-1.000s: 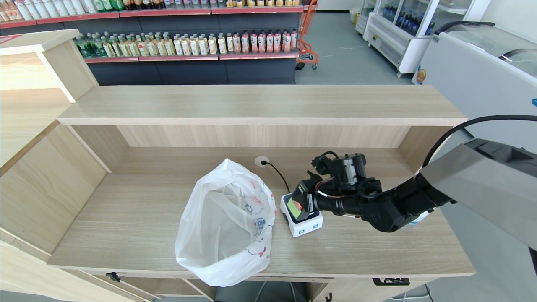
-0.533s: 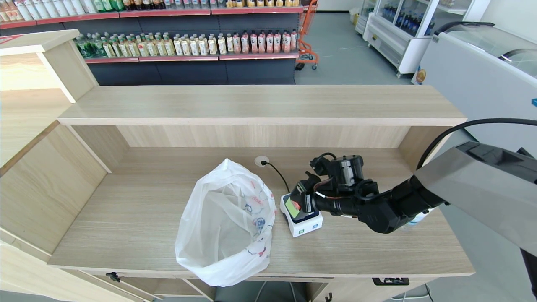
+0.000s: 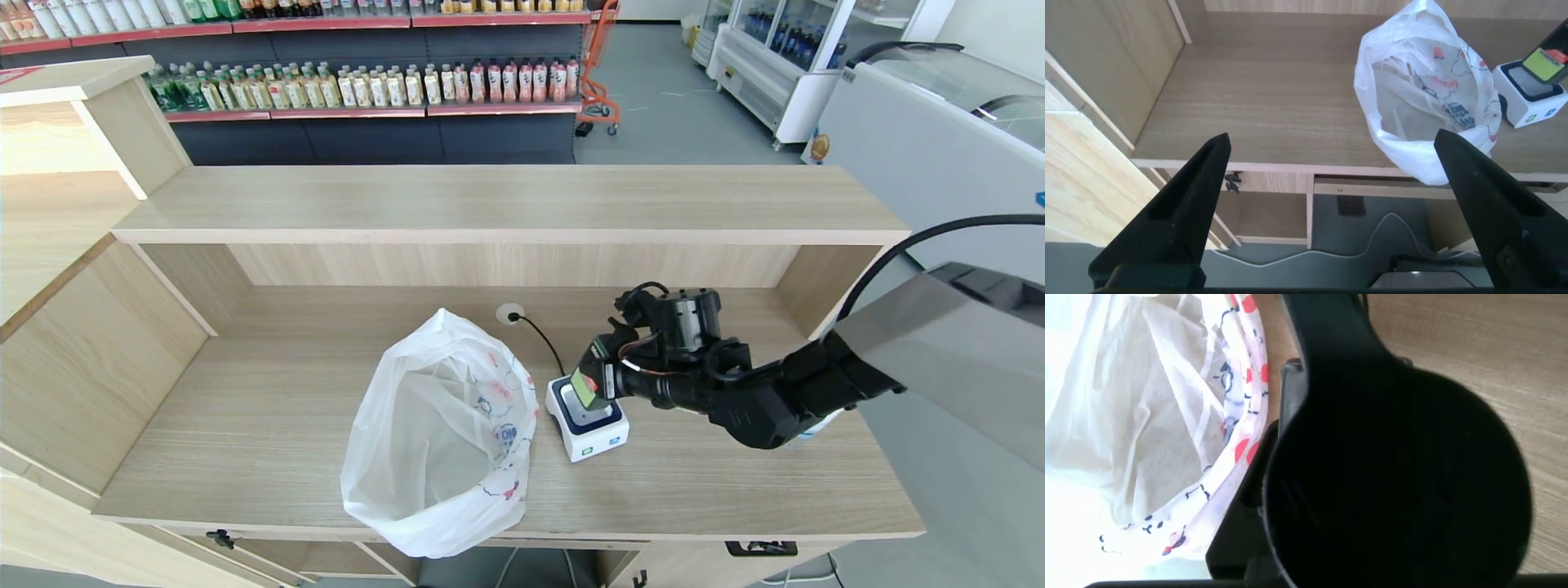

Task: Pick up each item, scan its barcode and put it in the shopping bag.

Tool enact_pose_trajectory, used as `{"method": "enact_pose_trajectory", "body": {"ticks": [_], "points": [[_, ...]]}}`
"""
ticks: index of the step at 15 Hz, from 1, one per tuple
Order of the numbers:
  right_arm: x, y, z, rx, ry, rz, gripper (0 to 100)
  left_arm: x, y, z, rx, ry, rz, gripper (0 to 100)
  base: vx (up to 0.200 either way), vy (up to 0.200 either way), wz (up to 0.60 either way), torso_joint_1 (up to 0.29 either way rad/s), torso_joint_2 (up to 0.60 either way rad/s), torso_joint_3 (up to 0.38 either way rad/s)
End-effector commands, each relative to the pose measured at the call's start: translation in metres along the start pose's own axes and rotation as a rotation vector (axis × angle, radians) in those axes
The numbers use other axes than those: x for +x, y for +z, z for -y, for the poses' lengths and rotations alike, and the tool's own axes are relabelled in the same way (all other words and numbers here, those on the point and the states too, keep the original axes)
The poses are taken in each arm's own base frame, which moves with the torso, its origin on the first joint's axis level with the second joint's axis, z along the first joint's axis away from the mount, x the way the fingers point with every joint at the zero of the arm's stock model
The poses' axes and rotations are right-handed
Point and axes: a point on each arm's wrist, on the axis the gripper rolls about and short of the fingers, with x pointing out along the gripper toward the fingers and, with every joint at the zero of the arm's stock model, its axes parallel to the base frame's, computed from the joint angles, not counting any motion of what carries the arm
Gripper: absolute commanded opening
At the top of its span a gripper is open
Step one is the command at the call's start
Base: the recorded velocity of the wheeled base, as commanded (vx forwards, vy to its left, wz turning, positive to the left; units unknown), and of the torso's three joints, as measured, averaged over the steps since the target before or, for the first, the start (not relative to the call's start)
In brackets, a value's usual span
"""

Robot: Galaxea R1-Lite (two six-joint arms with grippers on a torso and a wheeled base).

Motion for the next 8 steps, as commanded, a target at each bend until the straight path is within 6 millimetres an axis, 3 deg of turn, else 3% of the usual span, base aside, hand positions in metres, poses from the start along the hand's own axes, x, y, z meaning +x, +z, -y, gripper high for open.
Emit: {"method": "enact_pose_trajectory", "body": {"ticks": [1, 4, 8], "points": [[-0.054, 0.045, -0.004, -0.065, -0.185, 0.151, 0, 0.000, 0.000, 0.000, 0.000, 0.000, 0.000, 100, 0.000, 0.000, 0.00, 0.000, 0.00, 0.000], [-0.112, 0.067, -0.005, -0.083, -0.291, 0.246, 0, 0.000, 0.000, 0.000, 0.000, 0.000, 0.000, 100, 0.000, 0.000, 0.00, 0.000, 0.00, 0.000], [-0.175, 0.047, 0.014, -0.117, -0.375, 0.232, 0, 0.000, 0.000, 0.000, 0.004, 0.000, 0.002, 100, 0.000, 0.000, 0.00, 0.000, 0.00, 0.000]]}}
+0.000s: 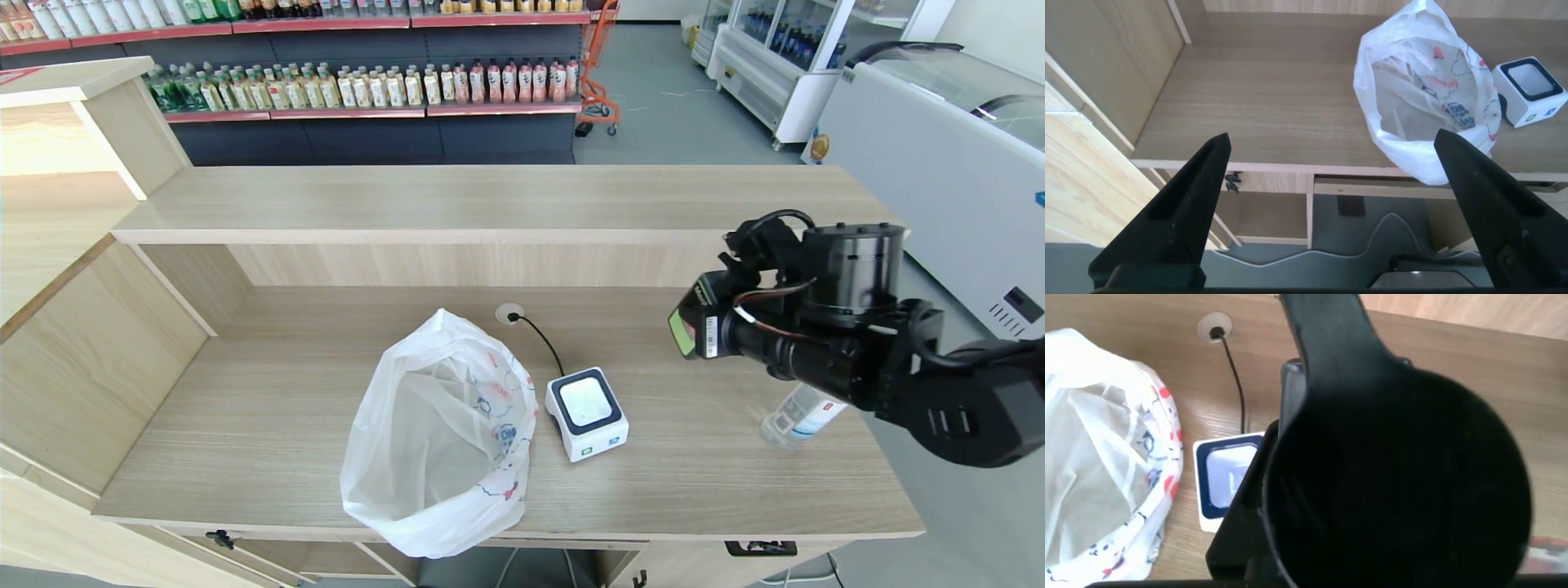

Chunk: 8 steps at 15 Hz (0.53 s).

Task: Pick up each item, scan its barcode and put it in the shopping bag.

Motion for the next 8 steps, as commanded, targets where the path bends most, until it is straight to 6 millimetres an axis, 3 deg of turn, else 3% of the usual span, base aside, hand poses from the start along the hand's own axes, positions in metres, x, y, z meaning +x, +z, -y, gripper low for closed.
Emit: {"method": "enact_pose_trajectory", "body": {"ticks": [1, 3, 8], "points": [[-0.046, 0.004, 0.026, 0.010, -0.058, 0.045, 0, 0.000, 0.000, 0.000, -0.003, 0.000, 0.000, 100, 0.000, 0.000, 0.00, 0.000, 0.00, 0.000], [-0.052, -0.003, 0.032, 0.007, -0.078, 0.025, 0, 0.000, 0.000, 0.000, -0.003, 0.000, 0.000, 100, 0.000, 0.000, 0.00, 0.000, 0.00, 0.000], [-0.027, 0.017, 0.024, 0.013, 0.035, 0.076, 0, 0.000, 0.000, 0.000, -0.002, 0.000, 0.000, 100, 0.000, 0.200, 0.00, 0.000, 0.00, 0.004]]}}
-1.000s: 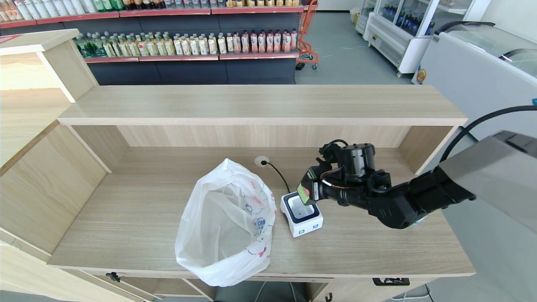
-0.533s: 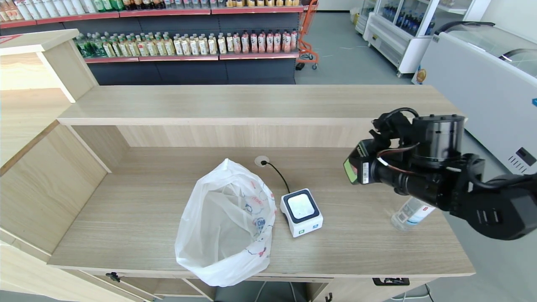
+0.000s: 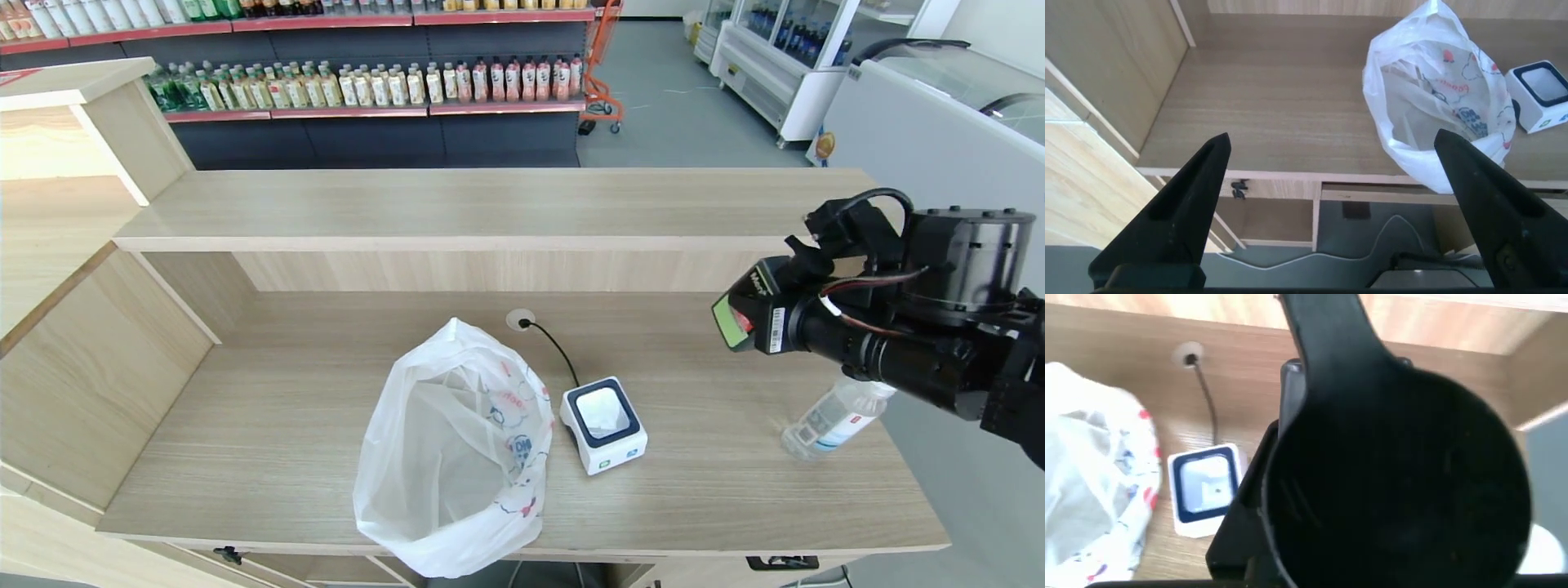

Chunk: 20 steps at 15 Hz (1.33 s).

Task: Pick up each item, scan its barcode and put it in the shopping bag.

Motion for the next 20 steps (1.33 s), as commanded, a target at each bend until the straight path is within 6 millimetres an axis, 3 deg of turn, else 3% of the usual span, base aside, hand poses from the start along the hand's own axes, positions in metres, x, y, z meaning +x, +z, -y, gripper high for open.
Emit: {"method": "enact_pose_trajectory", "body": {"ticks": [1, 3, 4, 9, 13, 16, 20], "points": [[0.019, 0.003, -0.009, -0.002, 0.067, 0.003, 0, 0.000, 0.000, 0.000, 0.001, 0.001, 0.000, 100, 0.000, 0.200, 0.00, 0.032, 0.02, -0.007], [0.026, 0.001, -0.016, -0.006, 0.103, -0.005, 0, 0.000, 0.000, 0.000, 0.001, 0.001, 0.000, 100, 0.000, 0.200, 0.00, -0.007, 0.00, 0.005], [0.043, -0.007, -0.036, -0.019, 0.179, -0.033, 0, 0.000, 0.000, 0.000, 0.000, 0.001, 0.000, 100, 0.000, 0.000, 0.00, 0.000, 0.00, 0.000], [0.066, -0.065, -0.091, -0.071, 0.363, -0.211, 0, 0.000, 0.000, 0.000, -0.002, 0.001, 0.000, 100, 0.000, 0.000, 0.00, 0.000, 0.00, 0.000], [0.079, -0.101, -0.136, -0.103, 0.492, -0.209, 0, 0.000, 0.000, 0.000, -0.002, 0.001, 0.000, 100, 0.000, 0.000, 0.00, 0.000, 0.00, 0.000], [0.092, -0.129, -0.148, -0.133, 0.545, -0.220, 0, 0.000, 0.000, 0.000, -0.002, 0.001, 0.000, 100, 0.000, 0.000, 0.00, 0.000, 0.00, 0.000], [0.100, -0.148, -0.156, -0.146, 0.559, -0.251, 0, 0.000, 0.000, 0.000, -0.002, 0.001, 0.000, 100, 0.000, 0.000, 0.00, 0.000, 0.00, 0.000]]}}
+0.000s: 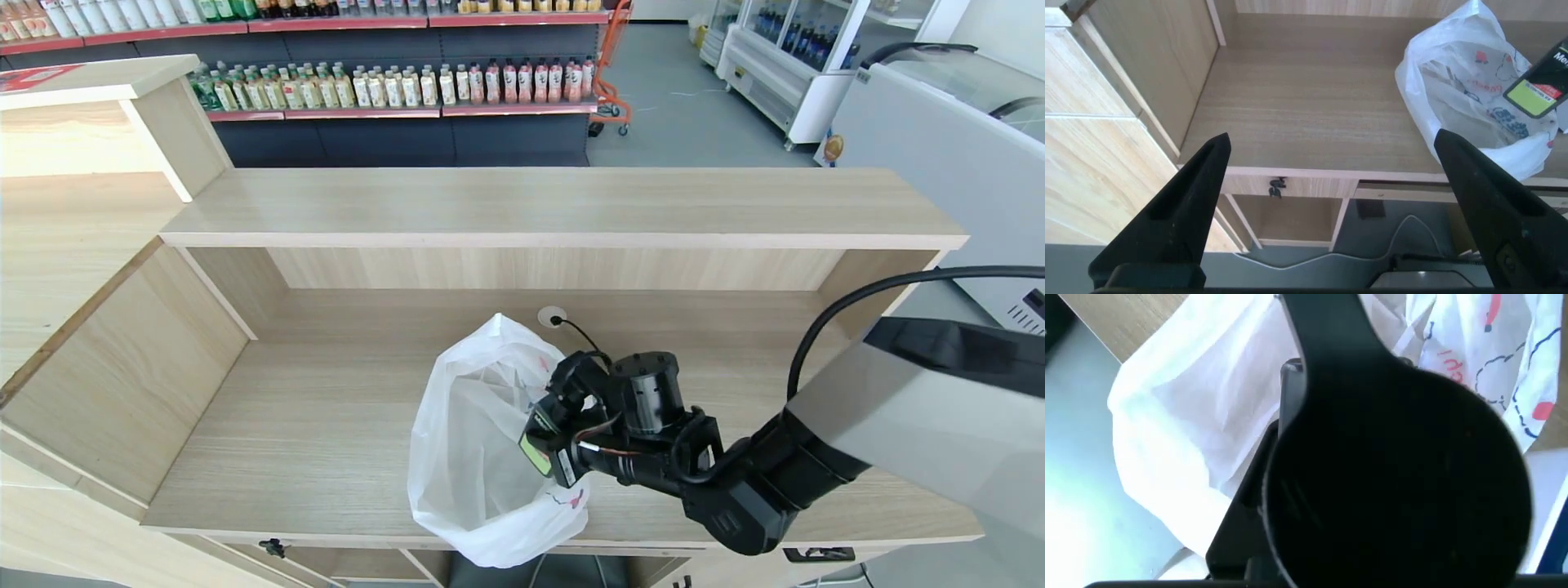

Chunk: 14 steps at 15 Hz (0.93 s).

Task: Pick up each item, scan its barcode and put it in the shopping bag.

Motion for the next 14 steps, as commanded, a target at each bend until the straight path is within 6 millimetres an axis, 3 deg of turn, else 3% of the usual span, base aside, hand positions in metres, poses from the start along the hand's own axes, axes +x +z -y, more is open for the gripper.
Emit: {"method": "enact_pose_trajectory", "body": {"ticks": [1, 7, 13, 14], "points": [[0.014, -0.018, -0.004, -0.001, 0.011, -0.038, 0, 0.000, 0.000, 0.000, 0.000, 0.000, 0.000, 100, 0.000, 0.000, 0.00, 0.000, 0.00, 0.000], [0.036, -0.042, -0.006, -0.041, 0.016, -0.055, 0, 0.000, 0.000, 0.000, 0.000, 0.000, 0.000, 100, 0.000, 0.000, 0.00, 0.000, 0.00, 0.000], [0.036, -0.050, -0.009, -0.091, 0.019, -0.075, 0, 0.000, 0.000, 0.000, 0.000, 0.000, 0.000, 100, 0.000, 0.000, 0.00, 0.000, 0.00, 0.000], [0.036, -0.050, -0.009, -0.091, 0.018, -0.073, 100, 0.000, 0.000, 0.000, 0.000, 0.000, 0.000, 100, 0.000, 0.000, 0.00, 0.000, 0.00, 0.000]]}}
